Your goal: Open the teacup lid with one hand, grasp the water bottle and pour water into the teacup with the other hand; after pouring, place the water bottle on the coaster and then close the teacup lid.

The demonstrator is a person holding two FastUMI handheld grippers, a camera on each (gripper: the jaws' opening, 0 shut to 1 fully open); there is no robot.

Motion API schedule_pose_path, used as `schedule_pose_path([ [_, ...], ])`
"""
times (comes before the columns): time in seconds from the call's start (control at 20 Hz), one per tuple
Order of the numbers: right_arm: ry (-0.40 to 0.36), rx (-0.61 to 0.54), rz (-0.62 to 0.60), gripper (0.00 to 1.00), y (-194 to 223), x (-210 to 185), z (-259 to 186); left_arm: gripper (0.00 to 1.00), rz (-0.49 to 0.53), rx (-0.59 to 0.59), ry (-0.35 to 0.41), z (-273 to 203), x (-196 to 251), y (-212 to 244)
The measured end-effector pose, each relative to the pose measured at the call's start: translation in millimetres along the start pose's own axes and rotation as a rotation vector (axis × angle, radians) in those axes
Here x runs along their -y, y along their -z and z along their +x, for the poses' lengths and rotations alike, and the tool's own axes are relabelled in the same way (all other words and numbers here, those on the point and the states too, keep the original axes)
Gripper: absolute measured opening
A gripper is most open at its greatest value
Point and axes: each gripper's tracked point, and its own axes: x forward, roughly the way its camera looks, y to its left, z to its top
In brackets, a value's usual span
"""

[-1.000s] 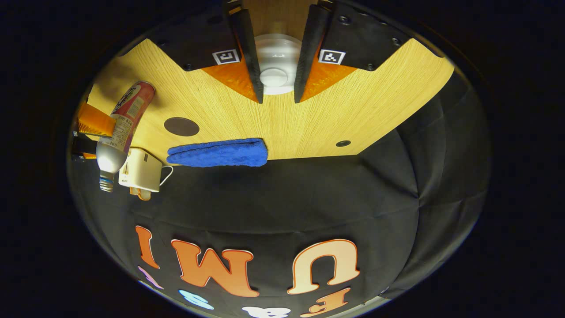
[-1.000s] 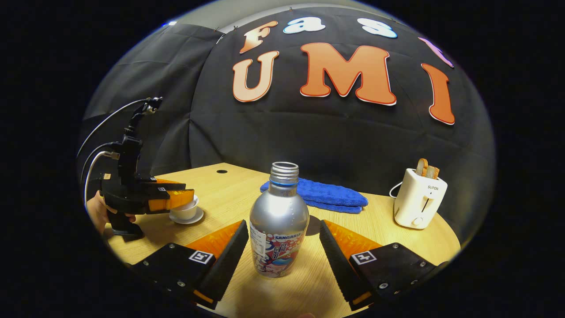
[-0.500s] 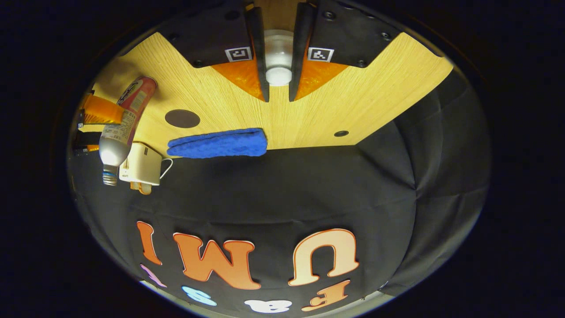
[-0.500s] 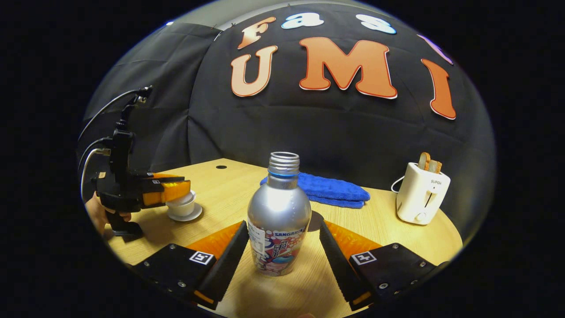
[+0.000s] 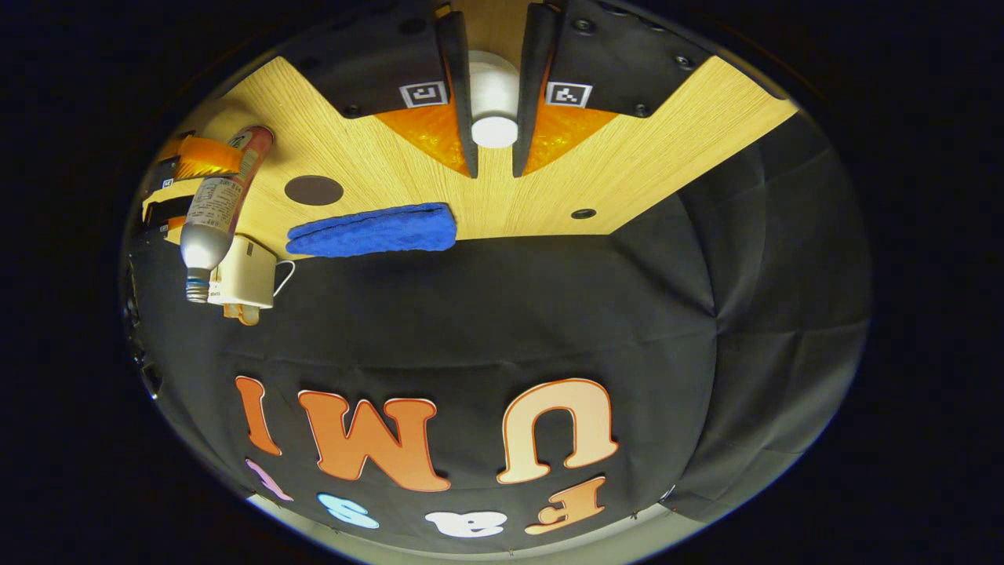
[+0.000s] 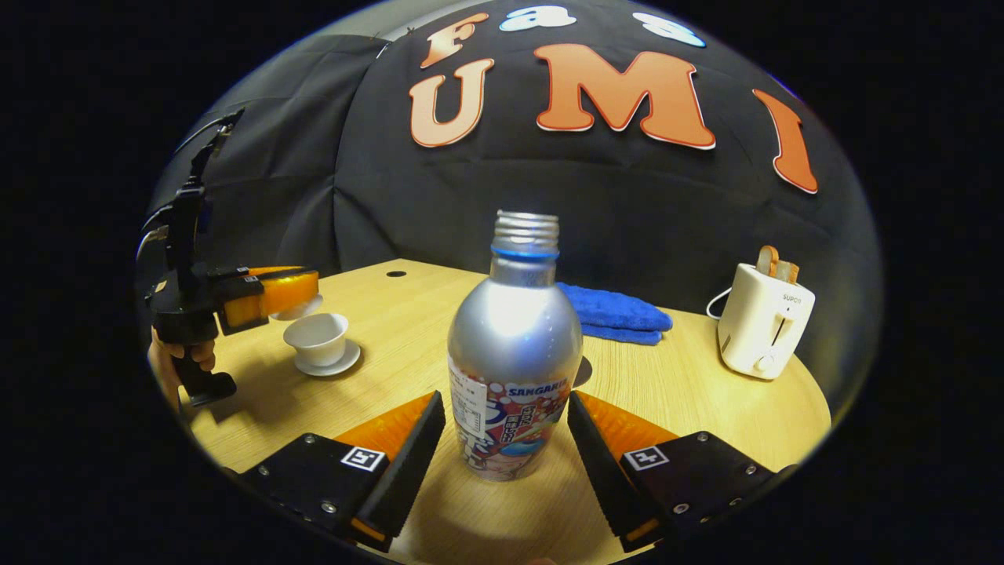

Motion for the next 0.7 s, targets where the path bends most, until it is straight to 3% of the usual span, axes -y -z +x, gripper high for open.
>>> schedule_pose_path([
  [0.15,0.010,-0.059,0.023,0.88,14.5,0.4,7.3,0.31,-0.004,0.009,-0.018,-6.1,-9.3,1.1],
  [0.2,0.010,-0.059,0.025,0.82,11.7,-0.1,7.8,0.31,-0.006,0.011,-0.023,-8.3,-12.4,1.6],
  [0.35,0.039,-0.053,-0.016,0.80,1.6,5.2,4.7,0.31,-0.016,0.011,-0.036,-13.6,-22.8,5.3],
  [0.5,0.070,-0.047,-0.113,0.80,-14.2,9.5,3.7,0.31,-0.010,0.014,-0.063,-15.5,-36.3,0.2],
  [0.55,0.084,-0.044,-0.150,0.80,-18.1,9.6,2.5,0.27,-0.008,0.014,-0.072,-17.0,-39.7,2.0],
  [0.7,0.125,-0.023,-0.295,0.80,-43.1,12.8,6.8,0.31,-0.014,0.022,-0.108,-23.6,-59.1,-0.9],
])
